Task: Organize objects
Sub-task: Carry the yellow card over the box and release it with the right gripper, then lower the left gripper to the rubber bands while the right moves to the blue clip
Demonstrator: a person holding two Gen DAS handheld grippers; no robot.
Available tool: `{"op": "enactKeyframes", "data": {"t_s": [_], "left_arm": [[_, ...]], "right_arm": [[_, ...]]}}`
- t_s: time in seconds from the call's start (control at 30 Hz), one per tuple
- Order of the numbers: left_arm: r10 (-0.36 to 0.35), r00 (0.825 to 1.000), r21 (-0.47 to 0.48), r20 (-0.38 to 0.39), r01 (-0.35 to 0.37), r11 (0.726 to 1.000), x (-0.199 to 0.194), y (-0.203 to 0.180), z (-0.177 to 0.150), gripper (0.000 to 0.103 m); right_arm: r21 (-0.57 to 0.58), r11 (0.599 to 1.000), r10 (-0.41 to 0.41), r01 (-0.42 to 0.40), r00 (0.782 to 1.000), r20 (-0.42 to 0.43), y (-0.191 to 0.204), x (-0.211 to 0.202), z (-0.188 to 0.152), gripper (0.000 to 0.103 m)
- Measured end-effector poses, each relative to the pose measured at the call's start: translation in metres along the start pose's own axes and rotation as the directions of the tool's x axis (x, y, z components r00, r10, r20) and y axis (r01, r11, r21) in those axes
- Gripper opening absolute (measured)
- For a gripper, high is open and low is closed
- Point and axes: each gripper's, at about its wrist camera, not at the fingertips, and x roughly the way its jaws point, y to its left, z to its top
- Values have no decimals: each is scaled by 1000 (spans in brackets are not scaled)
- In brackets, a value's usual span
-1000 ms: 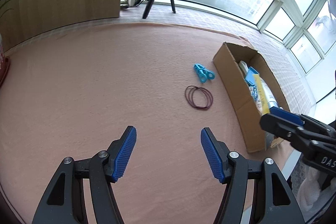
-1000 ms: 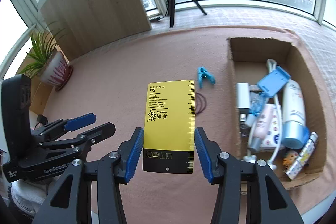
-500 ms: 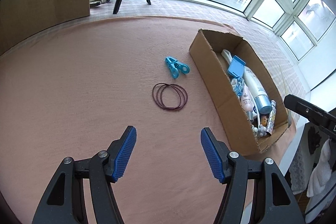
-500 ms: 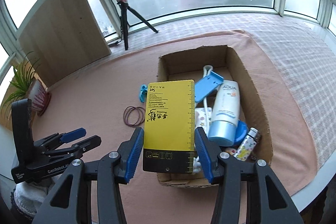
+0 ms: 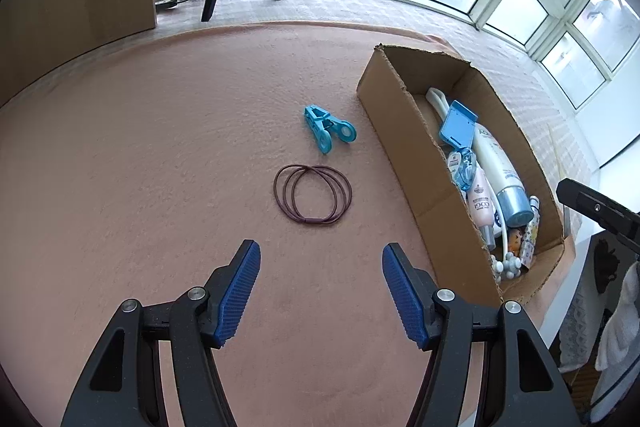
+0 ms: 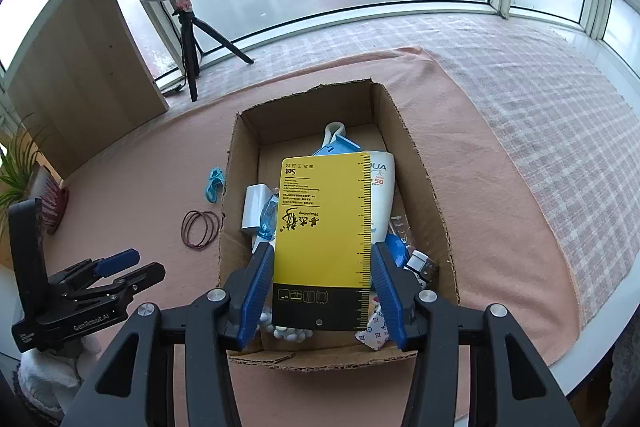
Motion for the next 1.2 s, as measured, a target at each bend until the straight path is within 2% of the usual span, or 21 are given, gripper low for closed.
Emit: {"op": "enactKeyframes", "data": {"t_s": [0.17, 0.23, 0.47, 0.77, 0.9, 1.03, 1.1, 1.13, 1.2], "left_arm": [[18, 1000, -7, -5, -18, 1000, 10, 1, 7, 67], [25, 1000, -7, -9, -25, 1000, 14, 2, 10, 67], [42, 999, -3, -15, -43, 999, 26, 3, 17, 67], [44, 994, 47, -101, -39, 998, 54, -6, 28, 66], [89, 989, 80, -117, -80, 994, 68, -12, 31, 66], [137, 986, 117, -96, -125, 985, 73, -18, 34, 66], [159, 984, 122, -79, -149, 981, 73, -18, 34, 54], [175, 982, 122, -67, -166, 979, 72, -17, 34, 44], [167, 984, 111, -62, -160, 981, 70, -12, 34, 35]], "right_arm": [[17, 1000, 11, -11, 1000, 10, -7, 2, 3, 46], [27, 999, 21, -21, 1000, -4, -10, 4, 4, 54], [74, 996, 45, -45, 999, -3, -21, 2, 4, 55], [114, 991, 70, -70, 998, 4, -26, -4, -3, 55], [127, 989, 72, -72, 997, 4, -28, -6, -5, 55], [137, 988, 75, -75, 997, 5, -30, -8, -8, 55], [136, 987, 80, -79, 997, 4, -29, -9, -8, 55], [133, 988, 83, -83, 997, 5, -27, -9, -8, 55], [116, 989, 95, -95, 995, 0, -22, -9, -5, 55]]}}
